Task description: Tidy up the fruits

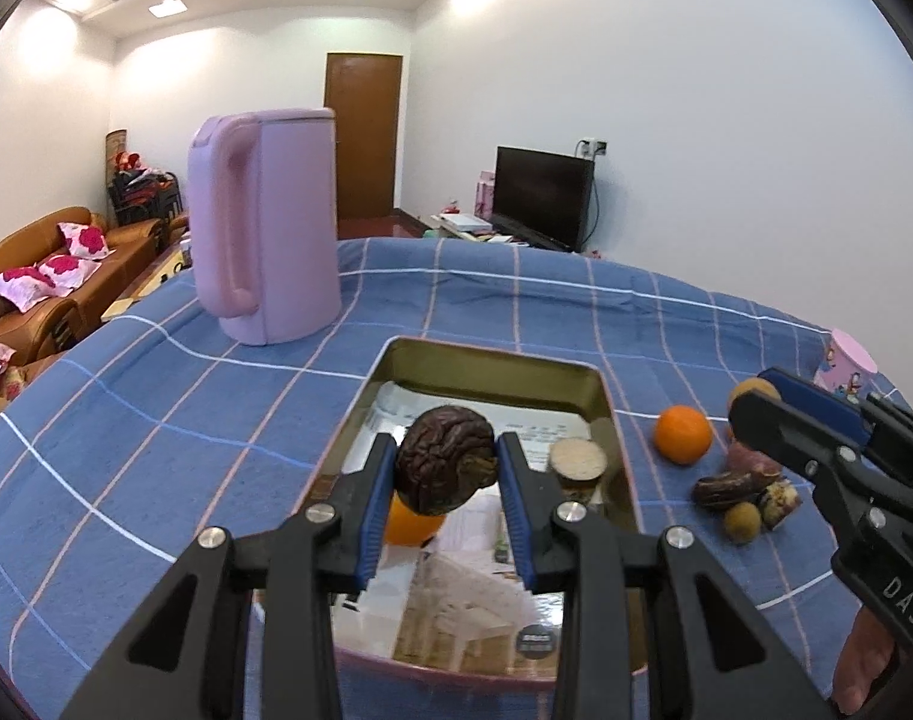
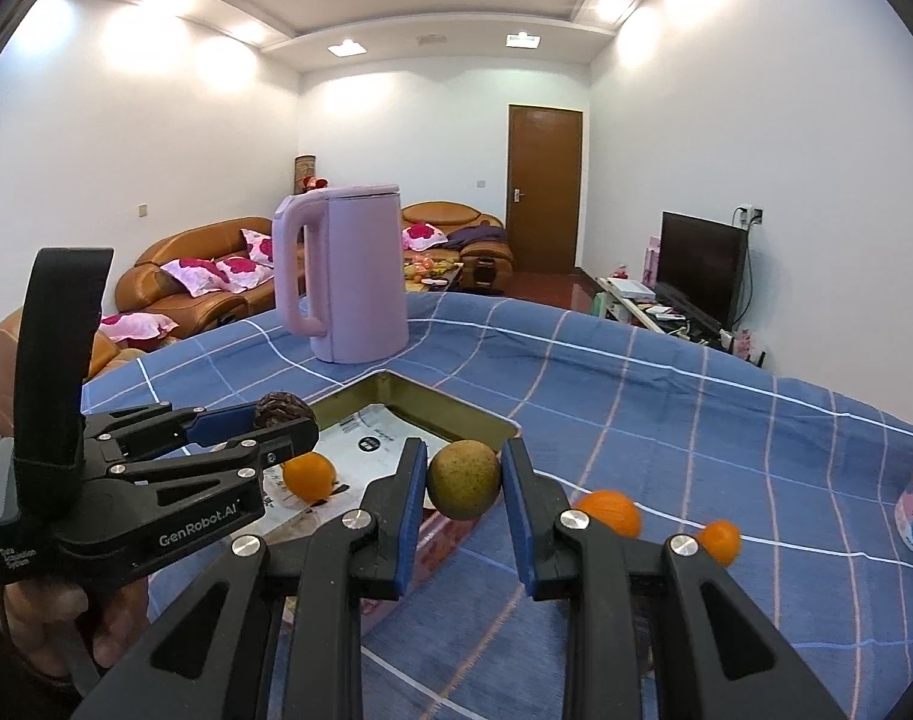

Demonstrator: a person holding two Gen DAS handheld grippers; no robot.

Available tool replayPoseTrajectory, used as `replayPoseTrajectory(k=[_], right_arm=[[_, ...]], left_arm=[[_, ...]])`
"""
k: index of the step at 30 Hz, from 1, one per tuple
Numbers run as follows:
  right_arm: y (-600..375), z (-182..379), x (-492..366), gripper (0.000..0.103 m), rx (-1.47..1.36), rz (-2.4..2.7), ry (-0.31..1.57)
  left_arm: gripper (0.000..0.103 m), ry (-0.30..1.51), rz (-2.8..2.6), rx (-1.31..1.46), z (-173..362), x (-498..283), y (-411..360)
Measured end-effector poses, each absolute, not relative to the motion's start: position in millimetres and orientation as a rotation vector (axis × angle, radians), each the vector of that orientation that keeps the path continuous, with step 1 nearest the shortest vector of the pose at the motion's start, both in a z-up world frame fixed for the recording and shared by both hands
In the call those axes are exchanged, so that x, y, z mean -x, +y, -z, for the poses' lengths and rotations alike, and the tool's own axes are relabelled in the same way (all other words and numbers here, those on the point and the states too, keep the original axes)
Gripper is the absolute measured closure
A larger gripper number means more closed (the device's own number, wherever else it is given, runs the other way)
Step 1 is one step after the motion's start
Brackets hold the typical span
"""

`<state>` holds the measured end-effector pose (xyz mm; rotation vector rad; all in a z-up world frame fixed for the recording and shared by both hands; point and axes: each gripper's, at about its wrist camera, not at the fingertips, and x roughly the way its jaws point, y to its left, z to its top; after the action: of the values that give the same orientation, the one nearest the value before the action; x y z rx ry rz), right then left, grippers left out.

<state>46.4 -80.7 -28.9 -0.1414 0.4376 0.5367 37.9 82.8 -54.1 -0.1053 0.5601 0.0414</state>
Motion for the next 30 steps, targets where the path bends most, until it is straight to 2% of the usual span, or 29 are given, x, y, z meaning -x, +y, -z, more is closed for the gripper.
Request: replayPoseTrajectory(k=[30], right_arm=[[-31.7,64.8,-64.1,0.076,0.173,-0.628,0.561]], left_arm=[[0.068,0.644,-0.079,0.089,73.5,-46.2,101.6]])
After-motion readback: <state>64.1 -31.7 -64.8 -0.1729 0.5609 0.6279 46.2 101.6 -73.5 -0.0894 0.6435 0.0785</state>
